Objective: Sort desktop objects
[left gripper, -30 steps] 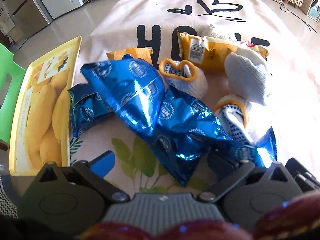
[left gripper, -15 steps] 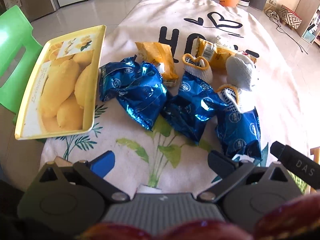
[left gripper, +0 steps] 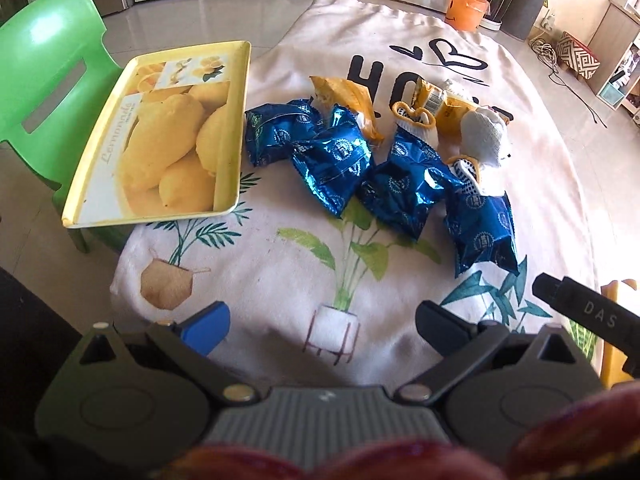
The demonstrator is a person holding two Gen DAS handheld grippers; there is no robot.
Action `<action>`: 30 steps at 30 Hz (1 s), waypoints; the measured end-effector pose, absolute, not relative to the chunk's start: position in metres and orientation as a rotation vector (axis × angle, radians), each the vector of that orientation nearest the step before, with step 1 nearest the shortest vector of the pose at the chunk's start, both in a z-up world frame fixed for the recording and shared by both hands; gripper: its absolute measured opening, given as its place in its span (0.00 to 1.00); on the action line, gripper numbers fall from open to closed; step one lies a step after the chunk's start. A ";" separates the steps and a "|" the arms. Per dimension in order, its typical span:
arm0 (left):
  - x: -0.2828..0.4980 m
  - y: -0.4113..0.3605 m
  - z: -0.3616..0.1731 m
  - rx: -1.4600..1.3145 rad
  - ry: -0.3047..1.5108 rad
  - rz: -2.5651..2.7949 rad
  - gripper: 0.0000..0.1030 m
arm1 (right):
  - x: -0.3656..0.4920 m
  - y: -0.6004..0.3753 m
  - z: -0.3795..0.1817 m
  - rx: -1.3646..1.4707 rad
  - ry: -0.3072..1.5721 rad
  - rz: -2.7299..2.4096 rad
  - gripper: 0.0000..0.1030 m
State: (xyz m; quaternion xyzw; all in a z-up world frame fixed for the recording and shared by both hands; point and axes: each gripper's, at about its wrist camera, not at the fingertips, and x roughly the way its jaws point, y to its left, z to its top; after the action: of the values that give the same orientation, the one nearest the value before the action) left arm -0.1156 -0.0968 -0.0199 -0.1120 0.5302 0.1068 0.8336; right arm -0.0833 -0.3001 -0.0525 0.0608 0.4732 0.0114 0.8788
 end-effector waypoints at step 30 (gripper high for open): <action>-0.173 -0.094 0.009 -0.175 1.094 0.166 1.00 | -0.120 -0.281 -0.031 0.104 0.922 0.084 1.00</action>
State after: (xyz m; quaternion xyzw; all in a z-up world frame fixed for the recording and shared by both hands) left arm -0.1732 -0.0940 0.0086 -0.0828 0.5188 0.0787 0.8472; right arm -0.1198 -0.2814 -0.0314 0.0502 0.4445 0.0403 0.8935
